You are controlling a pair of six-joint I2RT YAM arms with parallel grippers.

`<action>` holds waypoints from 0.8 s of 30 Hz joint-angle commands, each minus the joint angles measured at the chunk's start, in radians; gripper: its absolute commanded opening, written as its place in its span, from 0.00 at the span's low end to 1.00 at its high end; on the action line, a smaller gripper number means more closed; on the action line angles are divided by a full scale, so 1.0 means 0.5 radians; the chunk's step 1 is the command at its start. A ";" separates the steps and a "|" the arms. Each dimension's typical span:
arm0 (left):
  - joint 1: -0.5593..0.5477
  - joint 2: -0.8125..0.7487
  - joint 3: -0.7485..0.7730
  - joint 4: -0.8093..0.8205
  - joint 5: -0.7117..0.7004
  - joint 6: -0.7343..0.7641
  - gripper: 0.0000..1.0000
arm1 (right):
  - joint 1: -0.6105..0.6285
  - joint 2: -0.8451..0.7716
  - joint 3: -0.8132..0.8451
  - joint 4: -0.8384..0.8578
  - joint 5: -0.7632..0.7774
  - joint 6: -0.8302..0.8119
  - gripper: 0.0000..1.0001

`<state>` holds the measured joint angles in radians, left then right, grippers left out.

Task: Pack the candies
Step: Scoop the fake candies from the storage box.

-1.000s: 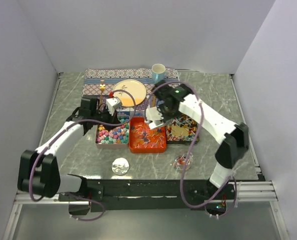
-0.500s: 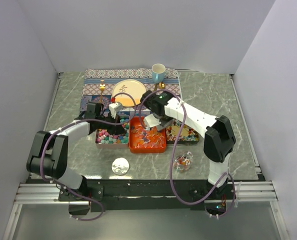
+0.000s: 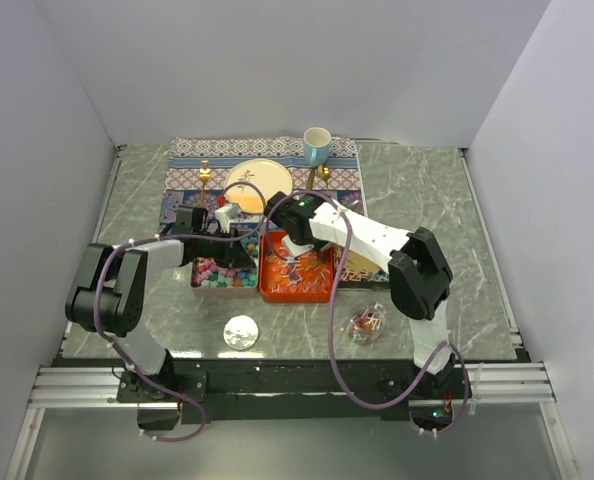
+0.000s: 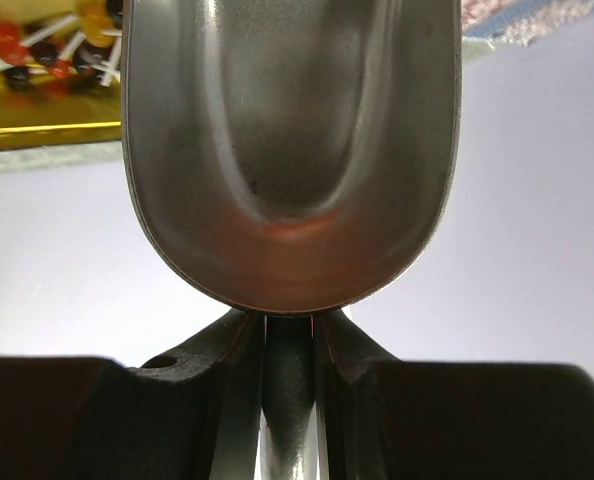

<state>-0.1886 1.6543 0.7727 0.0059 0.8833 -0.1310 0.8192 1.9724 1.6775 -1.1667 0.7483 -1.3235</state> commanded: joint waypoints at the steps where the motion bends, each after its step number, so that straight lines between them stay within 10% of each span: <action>1: 0.012 0.020 0.050 0.114 0.117 -0.137 0.01 | 0.027 0.102 0.066 -0.075 0.304 0.039 0.00; 24: 0.018 0.094 0.047 0.191 0.185 -0.164 0.01 | 0.260 0.209 -0.082 0.039 0.044 0.097 0.00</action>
<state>-0.1822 1.6886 0.7727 0.0738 0.9310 -0.2245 0.9089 2.0487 1.6520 -1.1294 0.8970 -1.2976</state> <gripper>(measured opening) 0.021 0.272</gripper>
